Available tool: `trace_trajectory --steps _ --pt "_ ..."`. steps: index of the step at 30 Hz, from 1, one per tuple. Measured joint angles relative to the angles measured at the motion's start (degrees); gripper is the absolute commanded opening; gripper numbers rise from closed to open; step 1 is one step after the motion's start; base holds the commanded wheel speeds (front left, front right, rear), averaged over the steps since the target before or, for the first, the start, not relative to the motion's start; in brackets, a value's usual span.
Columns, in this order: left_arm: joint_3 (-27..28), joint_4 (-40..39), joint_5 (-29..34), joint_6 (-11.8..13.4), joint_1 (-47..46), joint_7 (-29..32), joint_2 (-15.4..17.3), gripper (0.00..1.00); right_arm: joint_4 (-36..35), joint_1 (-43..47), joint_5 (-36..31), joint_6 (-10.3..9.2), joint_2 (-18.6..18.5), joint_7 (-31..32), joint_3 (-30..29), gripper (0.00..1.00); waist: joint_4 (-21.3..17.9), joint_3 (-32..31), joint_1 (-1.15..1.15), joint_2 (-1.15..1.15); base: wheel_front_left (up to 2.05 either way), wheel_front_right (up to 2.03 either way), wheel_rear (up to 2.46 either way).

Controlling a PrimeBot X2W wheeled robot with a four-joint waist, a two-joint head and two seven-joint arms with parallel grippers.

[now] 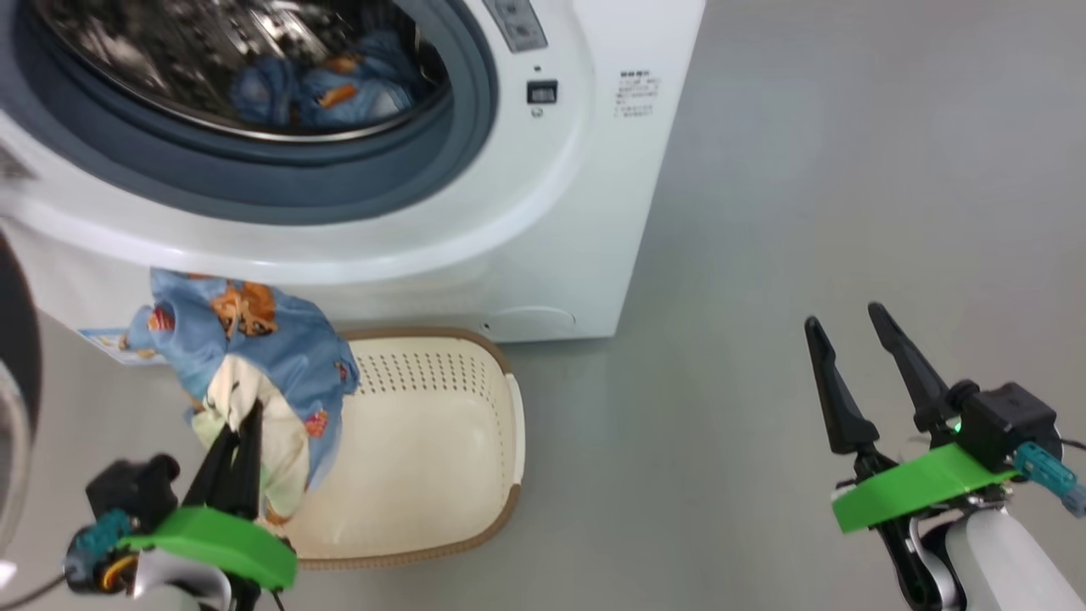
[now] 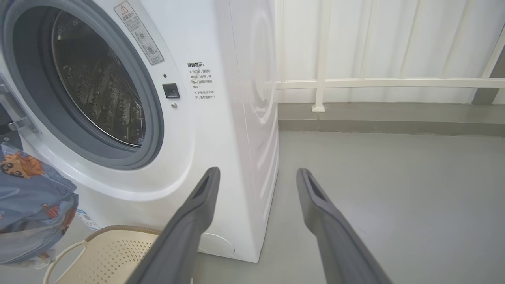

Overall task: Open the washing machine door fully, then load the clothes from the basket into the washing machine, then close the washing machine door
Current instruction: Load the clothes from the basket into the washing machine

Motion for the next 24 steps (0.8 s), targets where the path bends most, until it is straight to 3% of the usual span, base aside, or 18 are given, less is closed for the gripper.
trace_trajectory --steps 12,24 --pt "6.8 -9.2 6.0 0.0 11.4 0.0 -2.7 0.0 -0.1 6.3 1.0 0.0 -0.2 0.0 -2.1 1.0 2.4 -7.0 0.0 0.0 0.0 0.0 0.0" --pt "9.8 -15.4 8.9 0.0 16.8 0.0 -4.6 0.0 -0.5 8.0 1.3 0.0 -0.2 0.0 -3.2 1.0 3.9 -8.5 0.01 0.0 0.0 0.0 0.0"
